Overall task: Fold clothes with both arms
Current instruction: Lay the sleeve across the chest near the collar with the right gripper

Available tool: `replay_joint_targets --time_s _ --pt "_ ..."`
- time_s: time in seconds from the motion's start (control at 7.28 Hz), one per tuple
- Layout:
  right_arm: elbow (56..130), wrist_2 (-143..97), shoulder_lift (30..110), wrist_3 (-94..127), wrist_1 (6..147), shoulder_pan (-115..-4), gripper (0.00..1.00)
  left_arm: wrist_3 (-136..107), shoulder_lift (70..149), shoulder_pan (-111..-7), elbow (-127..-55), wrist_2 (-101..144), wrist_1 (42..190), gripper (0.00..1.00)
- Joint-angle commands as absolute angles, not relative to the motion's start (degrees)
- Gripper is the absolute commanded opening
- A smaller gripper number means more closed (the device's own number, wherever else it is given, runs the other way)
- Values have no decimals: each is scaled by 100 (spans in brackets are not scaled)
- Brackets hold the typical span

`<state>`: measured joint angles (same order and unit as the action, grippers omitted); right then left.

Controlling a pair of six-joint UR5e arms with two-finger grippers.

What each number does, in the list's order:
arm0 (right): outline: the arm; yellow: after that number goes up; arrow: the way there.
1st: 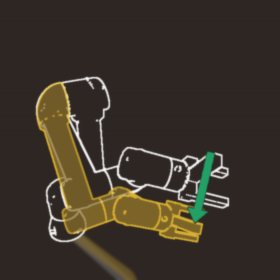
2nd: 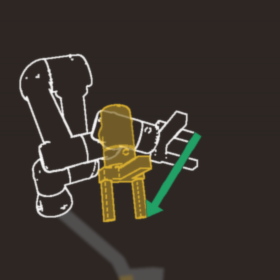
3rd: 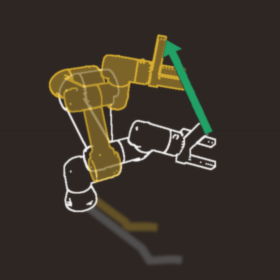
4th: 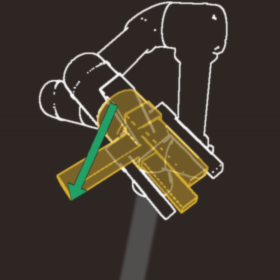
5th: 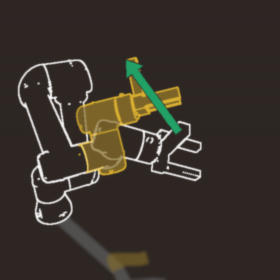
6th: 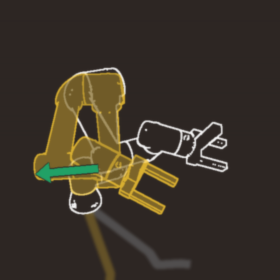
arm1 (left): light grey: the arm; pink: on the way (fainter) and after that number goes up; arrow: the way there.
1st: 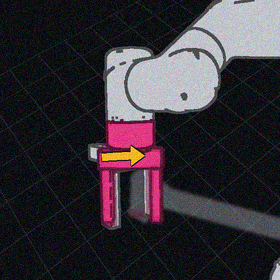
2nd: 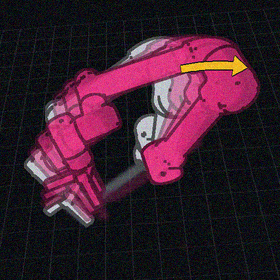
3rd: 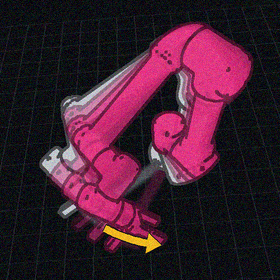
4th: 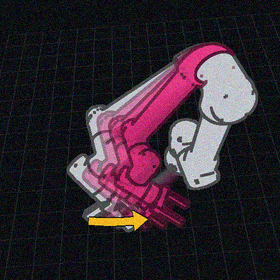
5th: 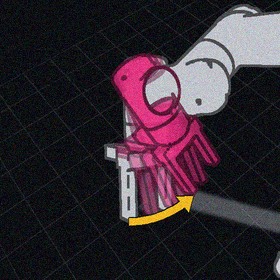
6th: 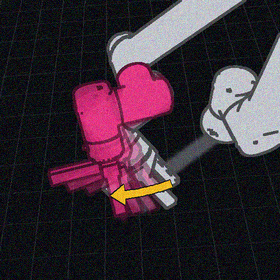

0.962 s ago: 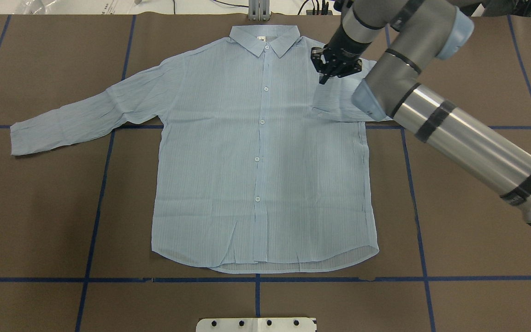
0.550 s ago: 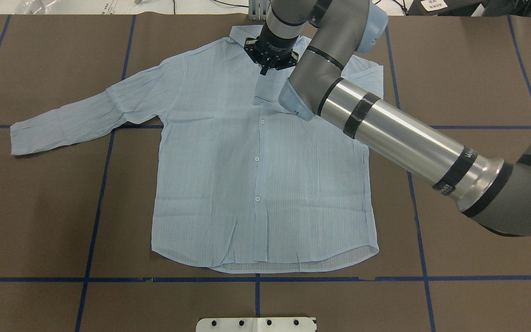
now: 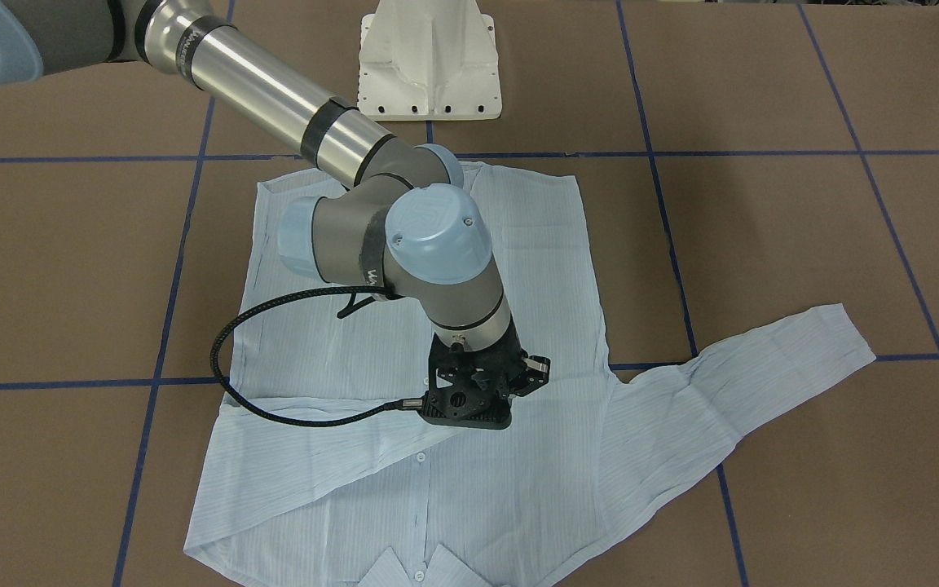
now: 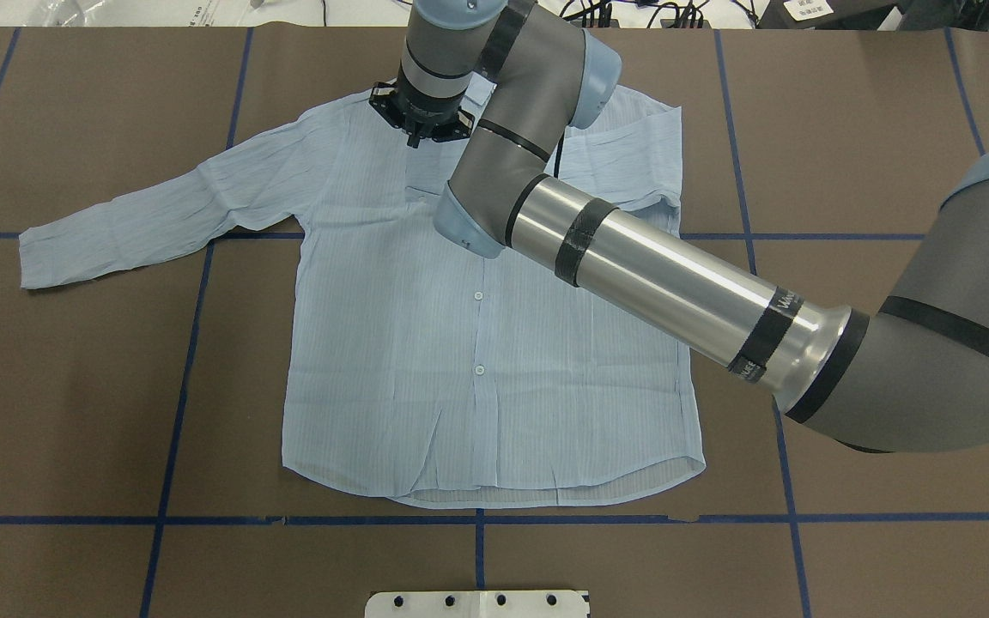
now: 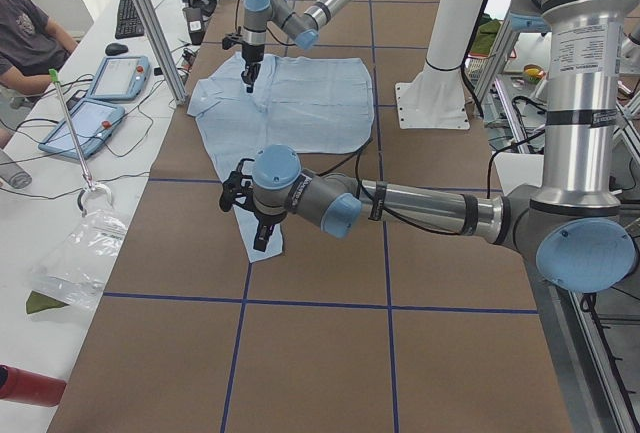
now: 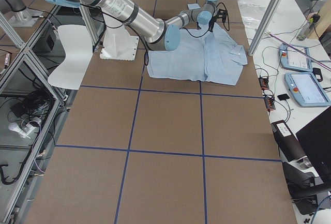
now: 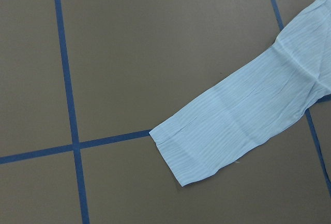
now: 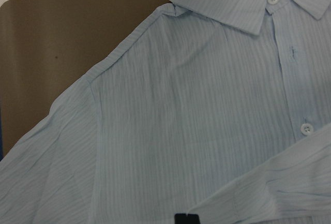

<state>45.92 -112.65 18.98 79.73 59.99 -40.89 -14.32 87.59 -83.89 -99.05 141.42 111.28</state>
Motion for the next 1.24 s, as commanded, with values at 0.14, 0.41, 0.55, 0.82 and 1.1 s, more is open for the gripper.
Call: replay_joint_targets --time_s 0.14,0.41,0.55,0.82,1.1 --pt "4290 -10961 1635 8165 5915 -3955 0 -1441 8754 -8385 -9905 14142 11127 100" --pt "4263 -10899 1617 8165 5915 -3938 0 -1441 8763 -8376 -9897 14133 11127 100" --pt "4254 -10881 1617 8174 5906 -3920 0 -1441 8763 -8367 -9888 14133 11127 100" --pt "4263 -10724 1591 8174 5871 -3815 41 -1441 8771 -8358 -9835 14142 11127 100" --pt "4263 -10591 1521 8348 5705 -3771 57 -1939 9007 -8184 -9809 14107 11127 100"
